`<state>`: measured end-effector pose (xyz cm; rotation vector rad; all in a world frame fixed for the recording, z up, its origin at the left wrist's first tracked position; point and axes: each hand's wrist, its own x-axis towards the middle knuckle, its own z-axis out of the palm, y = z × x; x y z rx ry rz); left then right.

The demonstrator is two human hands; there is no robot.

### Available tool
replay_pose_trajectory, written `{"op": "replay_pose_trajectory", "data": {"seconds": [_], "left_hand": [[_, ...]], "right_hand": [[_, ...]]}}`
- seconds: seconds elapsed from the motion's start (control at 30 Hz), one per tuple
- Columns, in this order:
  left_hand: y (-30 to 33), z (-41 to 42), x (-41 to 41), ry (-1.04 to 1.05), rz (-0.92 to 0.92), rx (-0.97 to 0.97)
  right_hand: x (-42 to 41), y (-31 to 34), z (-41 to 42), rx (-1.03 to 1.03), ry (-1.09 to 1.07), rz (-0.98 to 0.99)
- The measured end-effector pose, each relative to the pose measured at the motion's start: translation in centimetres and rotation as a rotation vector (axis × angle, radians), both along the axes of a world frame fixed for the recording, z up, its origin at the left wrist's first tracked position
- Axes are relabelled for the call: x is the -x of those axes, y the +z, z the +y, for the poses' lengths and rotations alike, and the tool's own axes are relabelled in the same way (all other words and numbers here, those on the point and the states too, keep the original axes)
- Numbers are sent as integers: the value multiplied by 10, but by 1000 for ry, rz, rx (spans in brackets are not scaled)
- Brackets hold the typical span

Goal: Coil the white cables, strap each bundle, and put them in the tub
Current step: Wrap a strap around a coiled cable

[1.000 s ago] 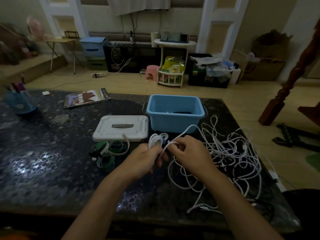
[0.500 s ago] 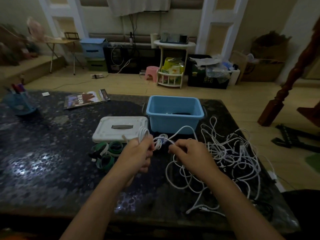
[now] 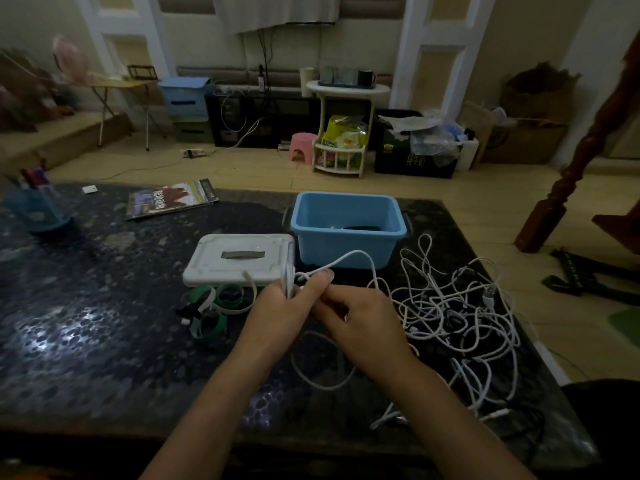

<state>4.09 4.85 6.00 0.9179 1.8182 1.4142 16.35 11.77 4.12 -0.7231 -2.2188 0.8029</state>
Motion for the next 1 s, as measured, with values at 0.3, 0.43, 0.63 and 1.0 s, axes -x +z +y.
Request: {"op": "replay_pose_trajectory", "data": {"seconds": [0.3, 0.43, 0.63, 1.0], "left_hand": [[1, 2, 2, 58, 5, 54], [-4, 3, 12, 94, -31, 38], [-2, 6, 11, 146, -70, -30], [-1, 4, 4, 158, 60, -48]], "right_hand": [[0, 1, 3, 37, 8, -227], [-7, -1, 17, 69, -28, -363], [-4, -7, 10, 22, 96, -239], [2, -6, 1, -135, 34, -298]]}}
